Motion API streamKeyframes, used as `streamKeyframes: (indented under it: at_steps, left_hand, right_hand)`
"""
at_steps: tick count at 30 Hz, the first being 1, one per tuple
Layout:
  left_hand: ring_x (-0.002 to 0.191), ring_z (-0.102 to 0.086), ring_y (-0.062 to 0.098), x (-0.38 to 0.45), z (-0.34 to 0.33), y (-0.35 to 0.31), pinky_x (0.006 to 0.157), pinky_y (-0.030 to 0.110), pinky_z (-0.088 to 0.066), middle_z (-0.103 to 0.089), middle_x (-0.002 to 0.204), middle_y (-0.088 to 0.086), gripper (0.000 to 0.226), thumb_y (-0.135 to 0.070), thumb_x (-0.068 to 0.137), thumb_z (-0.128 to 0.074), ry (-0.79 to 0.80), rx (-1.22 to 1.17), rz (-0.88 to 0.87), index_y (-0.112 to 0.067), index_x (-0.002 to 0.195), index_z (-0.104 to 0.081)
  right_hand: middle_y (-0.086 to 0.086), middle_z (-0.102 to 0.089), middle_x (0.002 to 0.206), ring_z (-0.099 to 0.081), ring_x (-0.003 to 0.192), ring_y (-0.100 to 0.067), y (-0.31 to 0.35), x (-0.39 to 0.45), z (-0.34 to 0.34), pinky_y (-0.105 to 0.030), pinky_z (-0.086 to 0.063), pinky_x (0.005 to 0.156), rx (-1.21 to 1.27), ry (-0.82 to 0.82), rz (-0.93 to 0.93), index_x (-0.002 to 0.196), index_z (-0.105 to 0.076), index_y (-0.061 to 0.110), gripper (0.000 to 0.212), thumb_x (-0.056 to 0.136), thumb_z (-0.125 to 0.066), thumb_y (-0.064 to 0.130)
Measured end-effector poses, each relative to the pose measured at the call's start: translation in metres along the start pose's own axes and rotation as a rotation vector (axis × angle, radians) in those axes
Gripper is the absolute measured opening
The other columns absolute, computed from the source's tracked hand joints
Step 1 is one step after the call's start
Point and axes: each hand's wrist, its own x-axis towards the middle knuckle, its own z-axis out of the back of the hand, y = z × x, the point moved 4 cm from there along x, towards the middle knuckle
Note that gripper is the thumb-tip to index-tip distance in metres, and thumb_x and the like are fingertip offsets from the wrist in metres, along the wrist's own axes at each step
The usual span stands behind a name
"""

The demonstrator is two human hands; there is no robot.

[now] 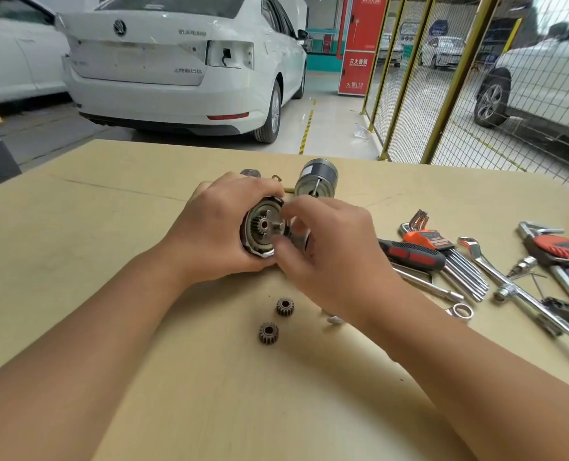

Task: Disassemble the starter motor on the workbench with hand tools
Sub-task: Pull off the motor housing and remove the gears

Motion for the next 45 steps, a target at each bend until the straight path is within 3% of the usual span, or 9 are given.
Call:
streamKeyframes:
  at_steps: [2,7,11,19,25,27,31,33,45]
  left_hand:
    - [0.11,-0.057,0.019,-0.001,0.0,-0.003,0.09,0.048,-0.046,-0.064,0.118,-0.014,0.071,-0.057,0.066,-0.071,0.004,0.035,-0.019,-0.029,0.13,-0.057]
    - [0.111,-0.056,0.019,-0.001,0.0,-0.009,0.086,0.049,-0.045,-0.063,0.114,-0.017,0.064,-0.054,0.066,-0.066,-0.004,0.071,-0.01,-0.034,0.126,-0.055]
    - [0.11,-0.057,0.02,0.0,0.0,-0.012,0.087,0.049,-0.045,-0.064,0.112,-0.014,0.061,-0.048,0.067,-0.06,-0.015,0.078,0.007,-0.033,0.126,-0.057]
    - [0.107,-0.055,0.017,0.001,-0.002,-0.012,0.089,0.05,-0.044,-0.064,0.108,-0.015,0.055,-0.05,0.068,-0.059,0.003,0.065,0.033,-0.038,0.122,-0.054]
    - [0.113,-0.055,0.017,0.001,-0.001,-0.008,0.095,0.051,-0.042,-0.063,0.116,-0.017,0.062,-0.051,0.067,-0.063,0.034,0.013,0.051,-0.037,0.127,-0.055]
    - [0.115,-0.055,0.016,0.001,-0.001,-0.005,0.097,0.051,-0.042,-0.063,0.12,-0.018,0.067,-0.054,0.066,-0.068,0.062,-0.014,0.054,-0.035,0.129,-0.057]
    - [0.109,-0.057,0.017,0.003,0.0,-0.001,0.096,0.053,-0.046,-0.064,0.12,-0.012,0.075,-0.056,0.062,-0.078,0.064,-0.056,0.054,-0.029,0.129,-0.059]
    - [0.109,-0.058,0.019,0.003,0.001,0.002,0.094,0.053,-0.048,-0.064,0.121,-0.011,0.077,-0.054,0.062,-0.081,0.052,-0.074,0.065,-0.027,0.13,-0.059]
    - [0.12,-0.06,0.012,0.001,0.003,0.009,0.104,0.045,-0.049,-0.064,0.13,-0.015,0.098,-0.033,0.056,-0.099,0.045,-0.166,0.076,-0.035,0.142,-0.052]
  right_hand:
    - [0.004,-0.059,0.084,-0.047,0.068,-0.009,-0.001,0.0,-0.006,-0.024,-0.044,0.064,-0.021,0.022,-0.023,0.1,-0.067,0.013,0.02,0.081,-0.072,0.016]
    - [-0.004,-0.058,0.083,-0.054,0.071,-0.023,0.003,0.003,-0.012,-0.039,-0.051,0.062,-0.045,0.069,-0.007,0.098,-0.066,0.009,0.021,0.079,-0.065,0.018]
    - [-0.002,-0.058,0.083,-0.053,0.073,-0.023,0.008,0.005,-0.013,-0.04,-0.051,0.062,-0.016,0.08,0.01,0.097,-0.066,0.008,0.024,0.075,-0.069,0.017]
    - [-0.012,-0.061,0.075,-0.054,0.065,-0.032,0.011,0.007,-0.013,-0.044,-0.049,0.057,0.025,0.055,0.061,0.089,-0.068,0.003,0.009,0.081,-0.065,0.005]
    - [-0.007,-0.059,0.068,-0.052,0.06,-0.024,0.013,0.006,-0.006,-0.038,-0.046,0.054,0.041,-0.016,0.073,0.081,-0.069,0.003,0.009,0.072,-0.07,0.002]
    - [-0.006,-0.057,0.064,-0.05,0.058,-0.023,0.01,0.006,0.0,-0.037,-0.045,0.053,0.016,0.06,0.092,0.078,-0.067,0.006,0.007,0.072,-0.069,0.008]
    - [-0.002,-0.058,0.066,-0.053,0.061,-0.025,0.007,-0.001,-0.004,-0.038,-0.05,0.056,-0.131,0.584,0.202,0.078,-0.061,0.016,0.007,0.073,-0.063,0.021]
    - [-0.004,-0.061,0.071,-0.057,0.065,-0.027,0.008,-0.007,-0.01,-0.04,-0.054,0.058,-0.188,0.722,0.217,0.081,-0.062,0.017,0.009,0.075,-0.062,0.024]
    - [-0.003,-0.065,0.079,-0.061,0.074,-0.025,0.009,-0.013,-0.015,-0.038,-0.054,0.066,-0.128,0.727,0.203,0.099,-0.067,0.021,0.018,0.087,-0.063,0.034]
